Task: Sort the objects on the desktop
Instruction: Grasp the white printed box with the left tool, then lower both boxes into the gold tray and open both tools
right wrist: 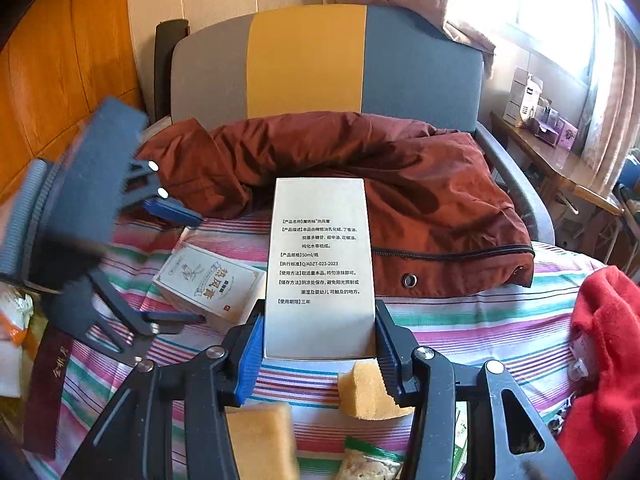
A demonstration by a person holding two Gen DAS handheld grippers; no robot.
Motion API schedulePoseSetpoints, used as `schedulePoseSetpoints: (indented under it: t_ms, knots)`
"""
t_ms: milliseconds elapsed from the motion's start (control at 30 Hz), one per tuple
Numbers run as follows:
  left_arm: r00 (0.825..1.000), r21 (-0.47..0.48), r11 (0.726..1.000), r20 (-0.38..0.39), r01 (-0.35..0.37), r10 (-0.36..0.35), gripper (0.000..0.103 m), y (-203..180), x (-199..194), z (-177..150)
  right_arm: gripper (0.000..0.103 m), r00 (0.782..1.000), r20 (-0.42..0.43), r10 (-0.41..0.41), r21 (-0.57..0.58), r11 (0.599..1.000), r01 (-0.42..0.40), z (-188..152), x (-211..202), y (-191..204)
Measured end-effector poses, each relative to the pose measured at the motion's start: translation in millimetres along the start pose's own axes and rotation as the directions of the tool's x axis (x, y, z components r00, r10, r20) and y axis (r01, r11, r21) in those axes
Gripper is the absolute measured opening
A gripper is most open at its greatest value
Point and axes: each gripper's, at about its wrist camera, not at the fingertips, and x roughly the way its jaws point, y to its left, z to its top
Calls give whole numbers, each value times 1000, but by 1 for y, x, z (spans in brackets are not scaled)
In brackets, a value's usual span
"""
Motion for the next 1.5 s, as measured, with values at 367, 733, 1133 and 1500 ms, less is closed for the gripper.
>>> schedulePoseSetpoints:
  t_ms: [367,733,1133,1500]
  knots:
    - [998,-362,932,60,33,-12,54,3,-17,-28,50,1000,-19,4,-8,1000,-4,-2,7,7]
    - [981,-595,796,194,109,11,54,-17,-82,-72,50,998,-50,27,-26,999,-28,-13,12,31]
    - [970,-792,606,199,73,142,54,-25,-158,-155,50,992,-5,130,-68,989,-130,-4,-36,93]
    - [961,-911,411,118,5,250,52,-32,-208,-273,50,961,-25,275,-141,951,-276,-19,-70,192]
